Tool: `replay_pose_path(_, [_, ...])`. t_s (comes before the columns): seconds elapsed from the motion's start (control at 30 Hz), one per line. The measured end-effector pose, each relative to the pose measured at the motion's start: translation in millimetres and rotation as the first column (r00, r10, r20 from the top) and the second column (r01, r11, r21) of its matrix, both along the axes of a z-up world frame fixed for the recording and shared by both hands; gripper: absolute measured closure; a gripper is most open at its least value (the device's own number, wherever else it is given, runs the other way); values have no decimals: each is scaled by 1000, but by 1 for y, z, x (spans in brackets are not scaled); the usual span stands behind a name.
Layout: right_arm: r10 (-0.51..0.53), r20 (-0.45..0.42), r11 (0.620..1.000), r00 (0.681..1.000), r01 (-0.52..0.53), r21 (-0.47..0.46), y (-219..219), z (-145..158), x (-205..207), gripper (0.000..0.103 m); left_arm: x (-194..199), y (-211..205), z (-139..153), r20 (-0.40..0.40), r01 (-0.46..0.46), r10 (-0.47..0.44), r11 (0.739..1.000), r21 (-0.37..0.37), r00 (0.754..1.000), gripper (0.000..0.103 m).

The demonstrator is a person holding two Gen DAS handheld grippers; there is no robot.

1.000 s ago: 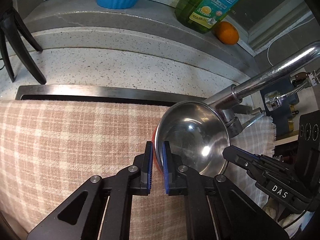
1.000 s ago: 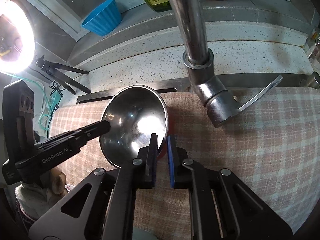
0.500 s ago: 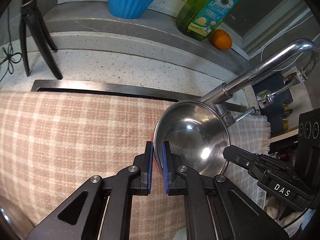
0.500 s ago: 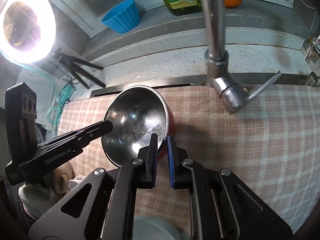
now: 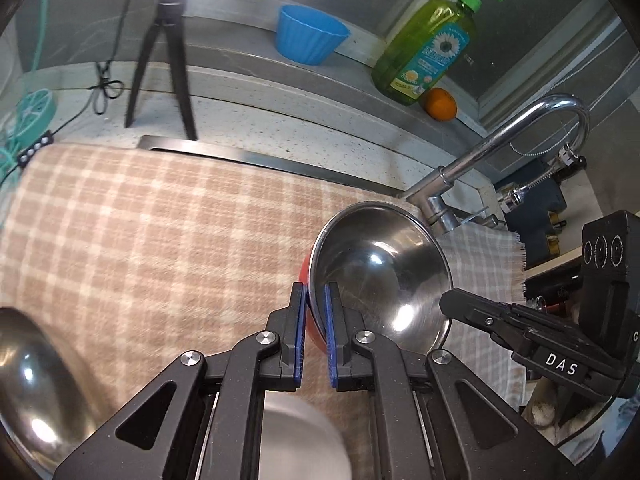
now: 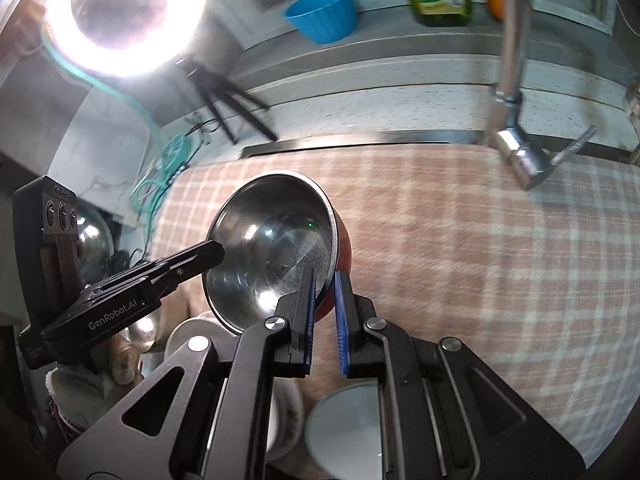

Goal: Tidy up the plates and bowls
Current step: 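Lift the red-bottomed bowl with the left tool and carry it over the large steel bowl, then lower the red-bottomed bowl into the large steel bowl and open the left tool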

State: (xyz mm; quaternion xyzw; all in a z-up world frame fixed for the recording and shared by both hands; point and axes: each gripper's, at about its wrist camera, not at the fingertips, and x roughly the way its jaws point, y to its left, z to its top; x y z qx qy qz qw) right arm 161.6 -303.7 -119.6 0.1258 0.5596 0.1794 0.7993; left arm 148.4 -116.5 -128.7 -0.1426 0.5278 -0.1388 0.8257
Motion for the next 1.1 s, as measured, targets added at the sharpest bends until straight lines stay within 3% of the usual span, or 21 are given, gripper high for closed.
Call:
replay_pose_path(0.27, [119, 18, 993, 993, -119, -13, 63, 12, -12, 94, -35, 51, 12, 21, -95, 95, 995, -5, 995, 96])
replay_pose_path(0.6, [289, 37, 957, 957, -287, -47, 149, 24, -21, 94, -74, 119, 20, 35, -212, 212, 977, 5, 977, 95])
replay_pose_path(1.1, [426, -12, 903, 905, -426, -53, 240, 5, -33, 94, -107, 194, 12, 5, -313, 314, 948, 48, 950, 95])
